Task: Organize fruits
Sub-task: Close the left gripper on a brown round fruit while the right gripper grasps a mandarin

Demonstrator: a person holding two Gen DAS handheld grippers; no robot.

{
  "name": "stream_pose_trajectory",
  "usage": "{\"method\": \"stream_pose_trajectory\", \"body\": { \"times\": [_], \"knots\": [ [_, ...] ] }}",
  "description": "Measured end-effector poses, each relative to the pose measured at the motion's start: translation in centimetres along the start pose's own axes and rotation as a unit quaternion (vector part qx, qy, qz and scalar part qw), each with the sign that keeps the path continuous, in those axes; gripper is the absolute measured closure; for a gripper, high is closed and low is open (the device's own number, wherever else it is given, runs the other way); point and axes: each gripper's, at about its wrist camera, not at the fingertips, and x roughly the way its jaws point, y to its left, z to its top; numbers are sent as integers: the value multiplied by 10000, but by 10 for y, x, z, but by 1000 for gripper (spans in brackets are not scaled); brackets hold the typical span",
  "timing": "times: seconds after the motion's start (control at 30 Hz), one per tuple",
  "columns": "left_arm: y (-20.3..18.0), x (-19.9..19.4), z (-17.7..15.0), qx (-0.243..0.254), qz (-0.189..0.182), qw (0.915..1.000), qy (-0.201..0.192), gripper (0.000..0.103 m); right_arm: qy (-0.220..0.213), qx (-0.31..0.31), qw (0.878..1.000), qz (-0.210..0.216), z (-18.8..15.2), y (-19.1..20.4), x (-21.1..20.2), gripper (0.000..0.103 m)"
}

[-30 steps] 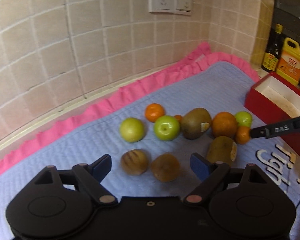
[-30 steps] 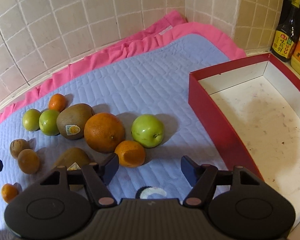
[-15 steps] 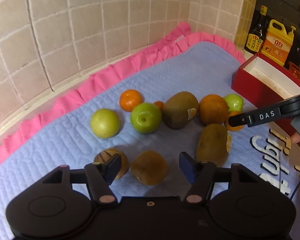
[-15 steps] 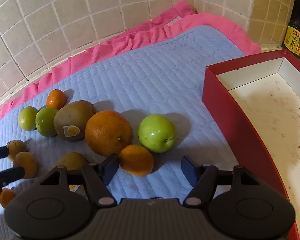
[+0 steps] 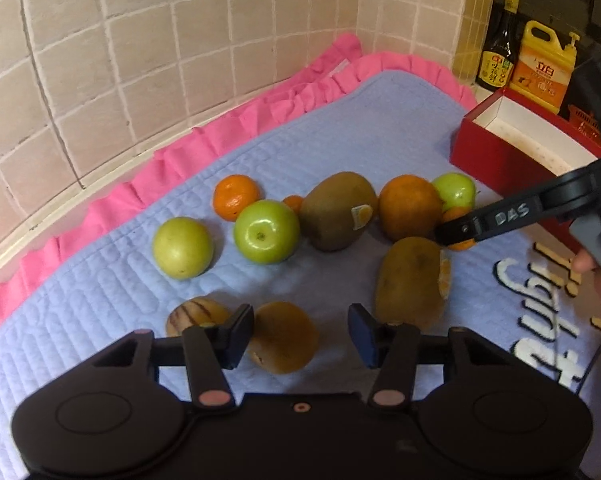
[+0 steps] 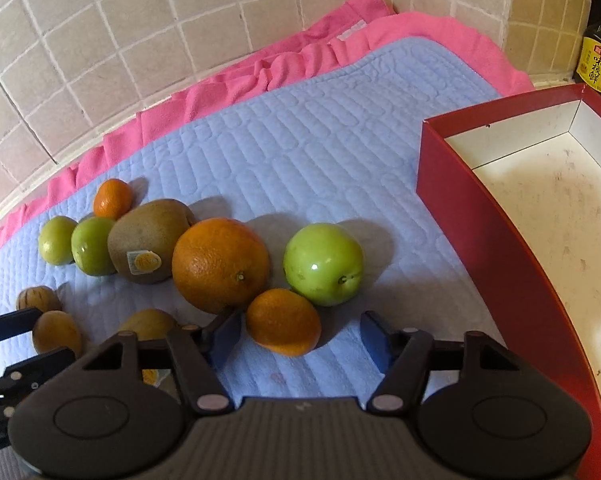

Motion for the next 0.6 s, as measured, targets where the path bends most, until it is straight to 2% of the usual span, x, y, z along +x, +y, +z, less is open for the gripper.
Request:
{"method": "stream_pose_trajectory", "body": {
  "times": [0.1,0.17,0.27,0.6],
  "knots": [
    [-4,5,0,147,234,9996,50,41,-33,-54,10000,-1,-1,3,0,48],
    [-4,8,-1,190,383,9990,94,46,-41,-84,9999,70,-1,5,-2,57],
    [-5,10,-3,305,577,9978,91,58,-58,-108,9999,92,-1,6,-4,60],
    [-5,2,-6,202,644,9977,-12,60,-156,4,9998,130,-4,-1,-11,61]
  ]
}}
